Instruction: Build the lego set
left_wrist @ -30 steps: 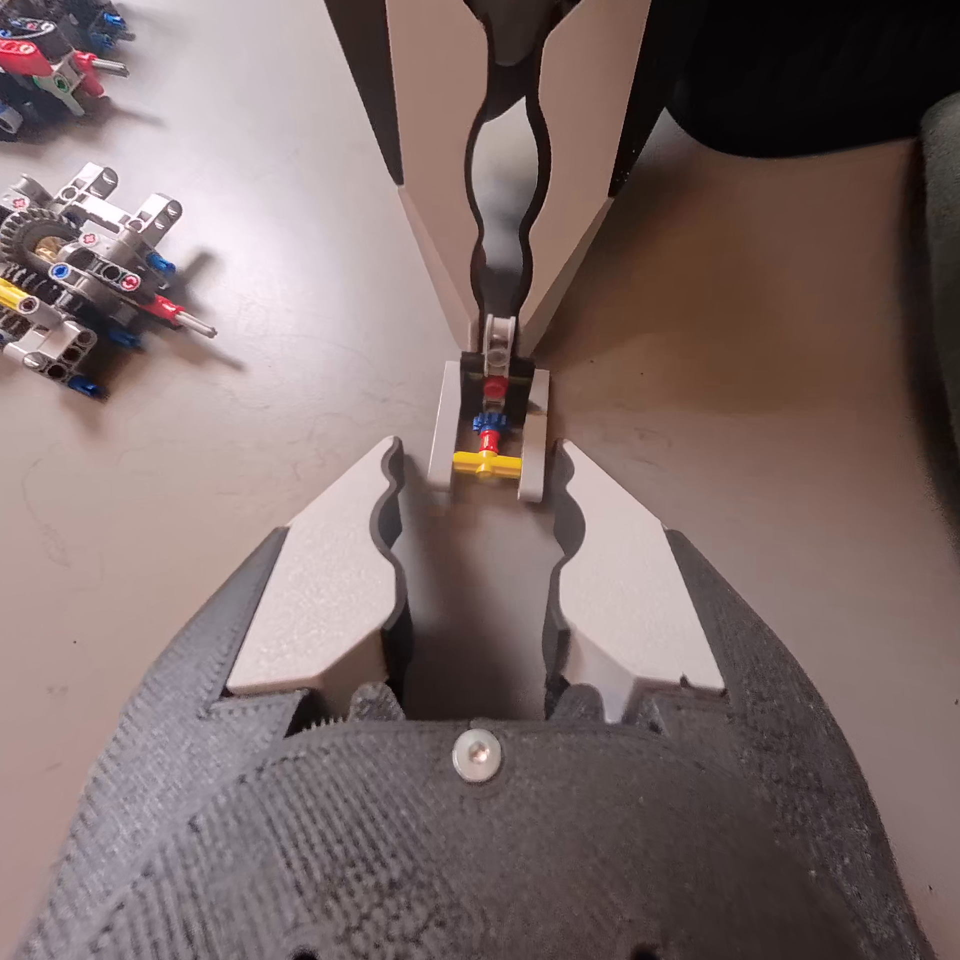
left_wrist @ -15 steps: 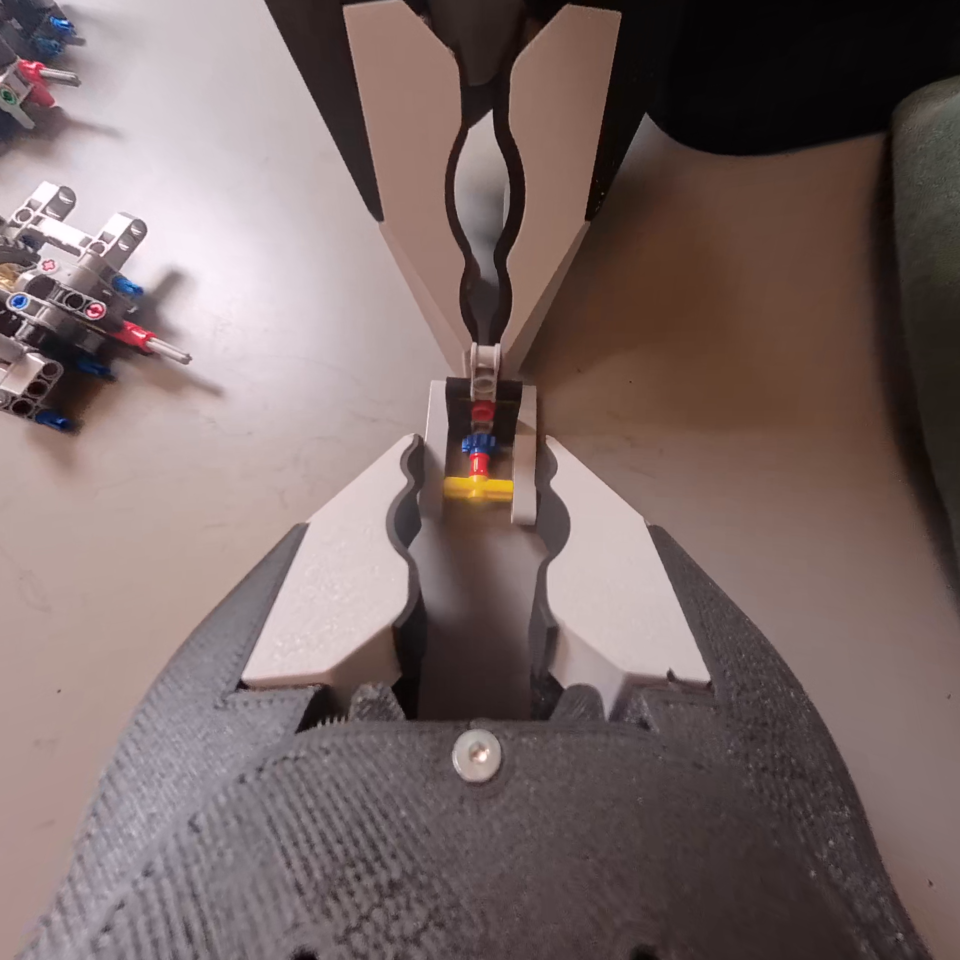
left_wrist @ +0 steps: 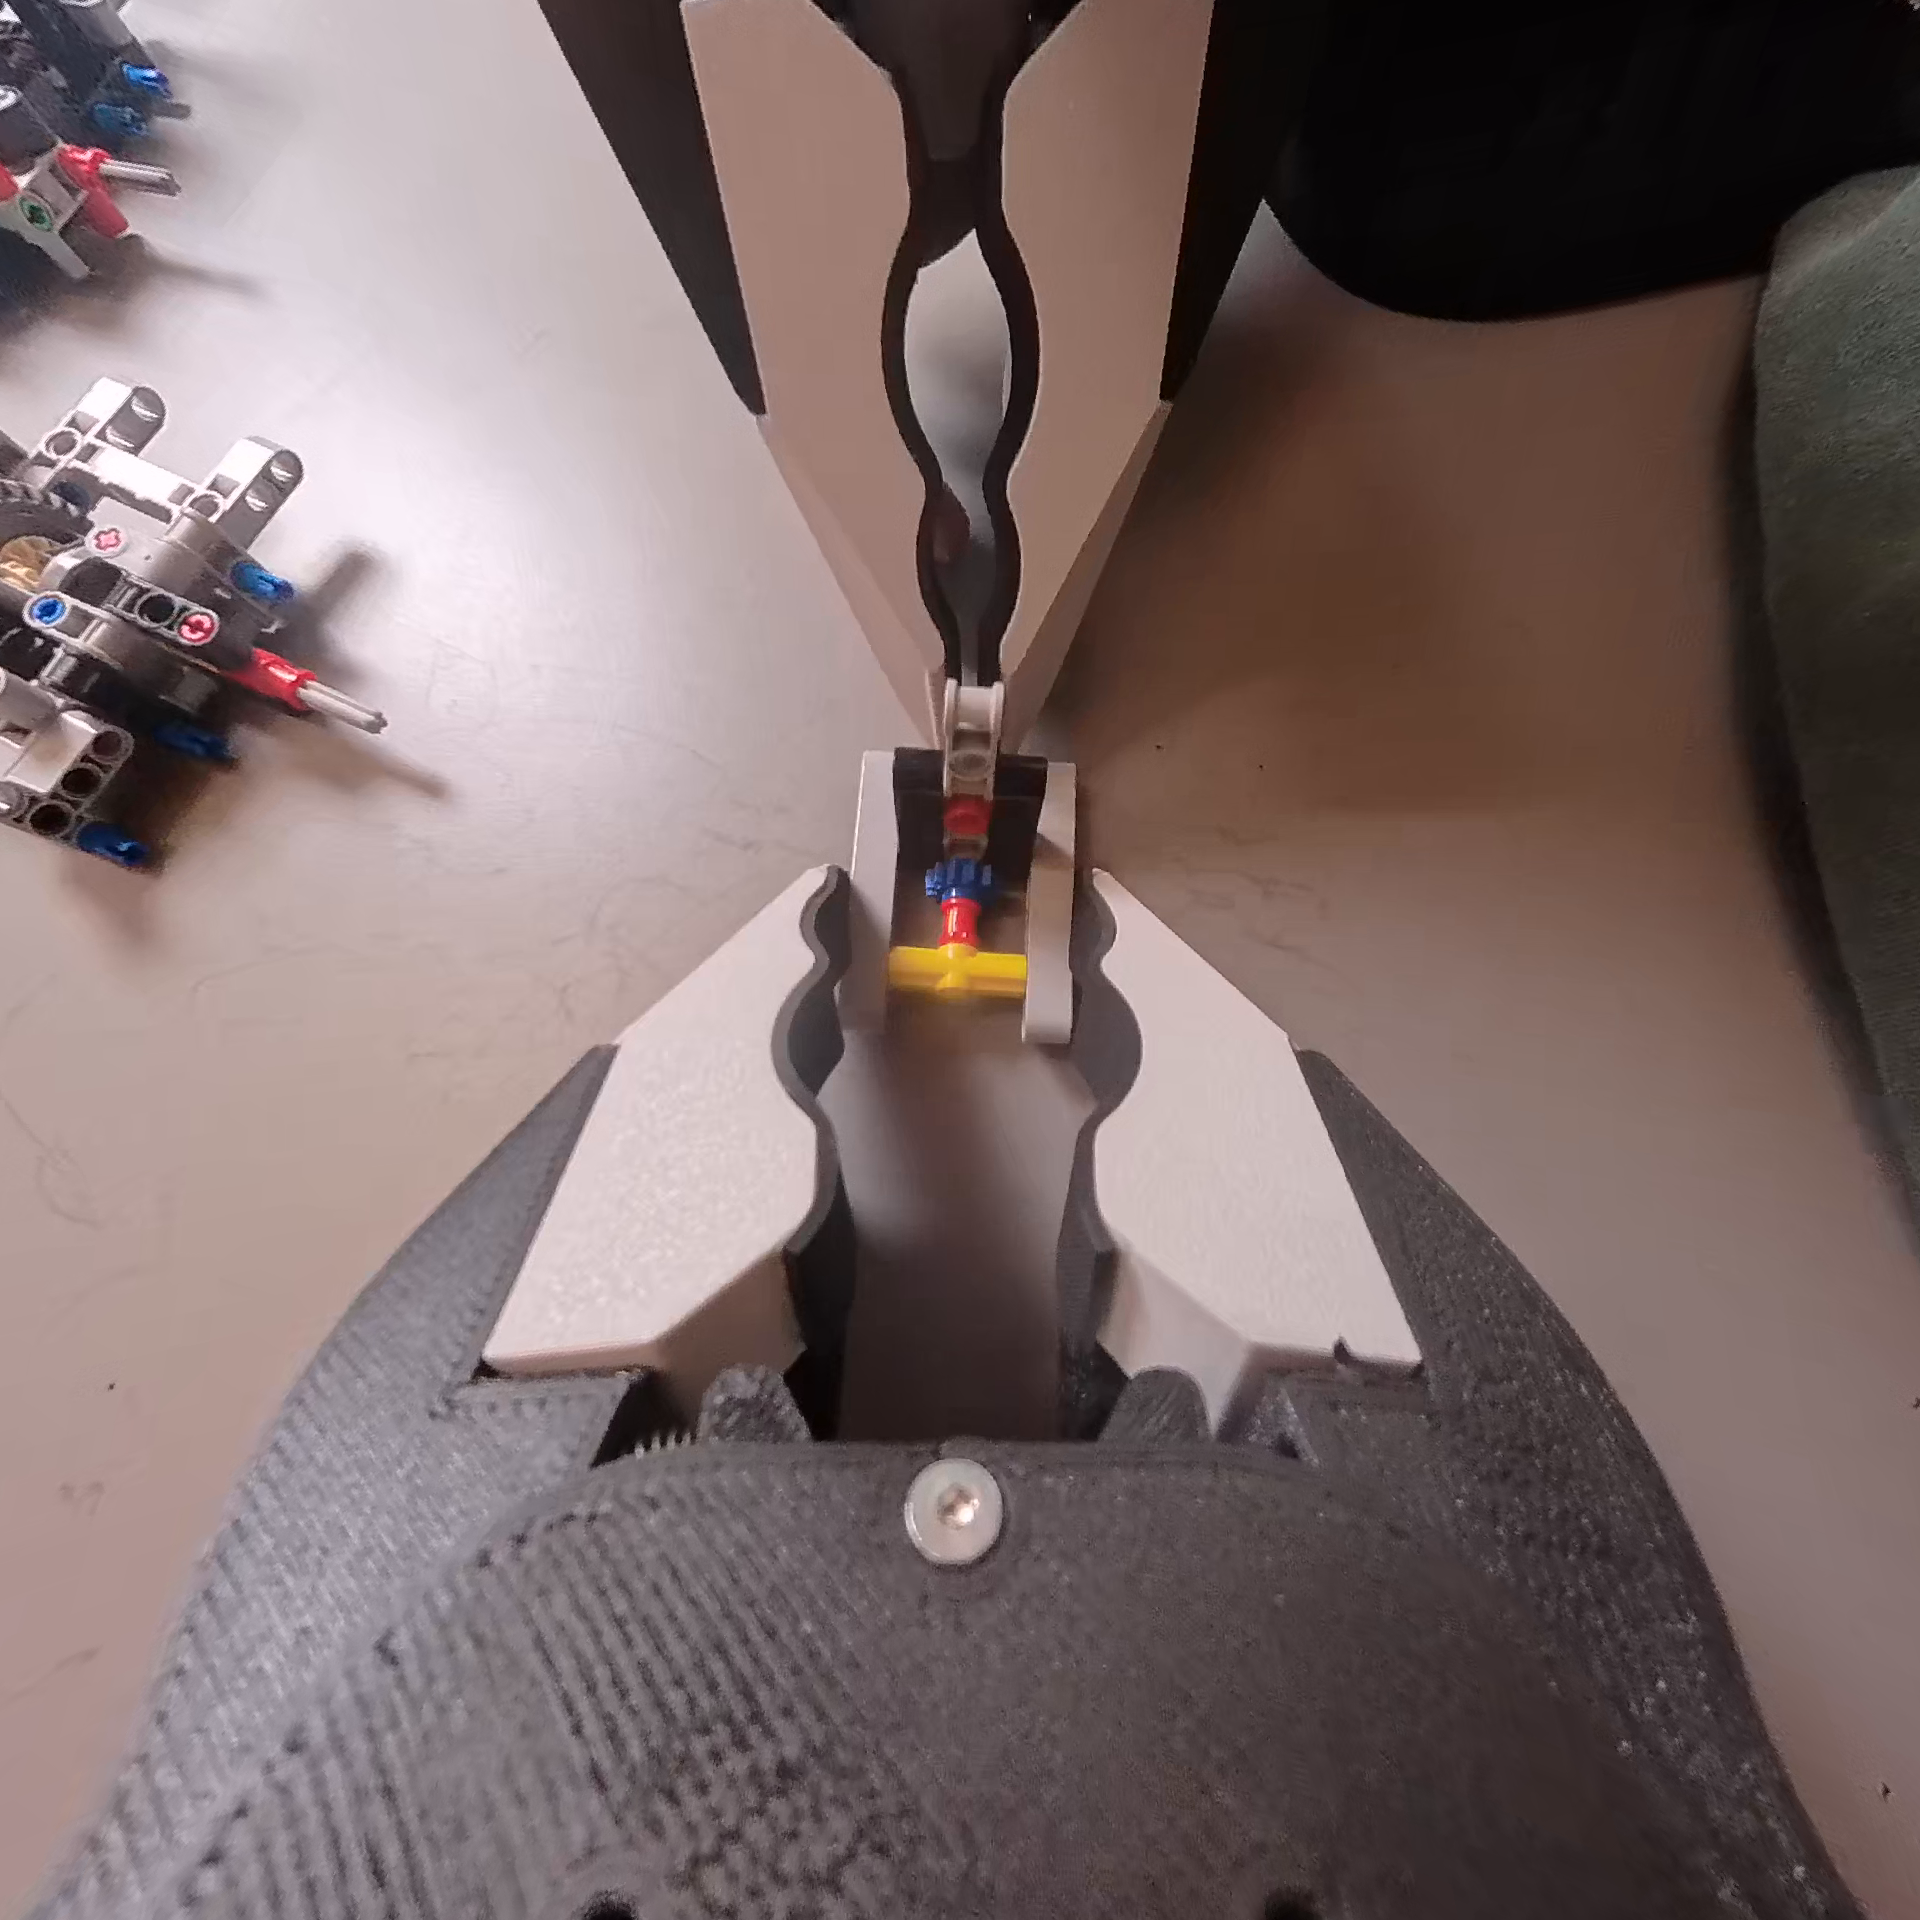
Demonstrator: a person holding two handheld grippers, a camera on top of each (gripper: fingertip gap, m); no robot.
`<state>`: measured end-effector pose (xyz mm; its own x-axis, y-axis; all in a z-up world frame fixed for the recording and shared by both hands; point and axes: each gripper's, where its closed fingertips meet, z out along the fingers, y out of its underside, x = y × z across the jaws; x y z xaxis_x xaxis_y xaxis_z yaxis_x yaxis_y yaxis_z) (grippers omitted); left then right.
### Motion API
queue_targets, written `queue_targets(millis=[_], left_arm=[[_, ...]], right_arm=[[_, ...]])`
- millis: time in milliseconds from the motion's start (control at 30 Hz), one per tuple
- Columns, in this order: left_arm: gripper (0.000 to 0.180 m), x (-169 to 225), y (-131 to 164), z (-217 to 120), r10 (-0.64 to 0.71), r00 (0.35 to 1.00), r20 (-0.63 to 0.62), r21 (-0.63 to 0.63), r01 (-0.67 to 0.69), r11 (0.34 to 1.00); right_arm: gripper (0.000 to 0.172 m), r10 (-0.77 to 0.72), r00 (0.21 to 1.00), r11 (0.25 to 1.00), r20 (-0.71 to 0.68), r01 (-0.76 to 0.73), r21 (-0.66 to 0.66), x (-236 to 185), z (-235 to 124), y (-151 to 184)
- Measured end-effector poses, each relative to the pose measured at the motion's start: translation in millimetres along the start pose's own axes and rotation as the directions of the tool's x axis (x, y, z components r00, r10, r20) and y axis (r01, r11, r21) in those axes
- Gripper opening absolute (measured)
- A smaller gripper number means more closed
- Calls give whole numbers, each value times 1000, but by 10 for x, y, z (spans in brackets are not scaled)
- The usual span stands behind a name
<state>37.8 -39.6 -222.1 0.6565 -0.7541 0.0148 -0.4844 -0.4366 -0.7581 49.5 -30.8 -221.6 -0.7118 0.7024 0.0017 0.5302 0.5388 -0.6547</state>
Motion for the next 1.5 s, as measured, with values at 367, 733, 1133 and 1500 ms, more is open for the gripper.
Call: queue_targets(millis=[367, 733, 1133, 1500], left_arm=[[42, 17, -1, 2, -7, 1000, 3, -1, 7, 1000], [42, 34, 4, -3, -9, 1000, -2, -1, 9, 1000], [42, -28, 57, -72, -20, 1000, 2, -2, 20, 1000], [42, -267, -10, -191, -81, 985, 153, 49, 74, 996]], right_arm=[[1, 9, 1000, 1000, 15, -9, 5, -29, -19, 24], [1, 6, 1000, 1000, 27, -7, 11, -57, -36, 40], [8, -26, 1000, 999, 5, 25, 34, -46, -104, 31], [33, 93, 994, 940, 52, -105, 325, 103, -284, -253]])
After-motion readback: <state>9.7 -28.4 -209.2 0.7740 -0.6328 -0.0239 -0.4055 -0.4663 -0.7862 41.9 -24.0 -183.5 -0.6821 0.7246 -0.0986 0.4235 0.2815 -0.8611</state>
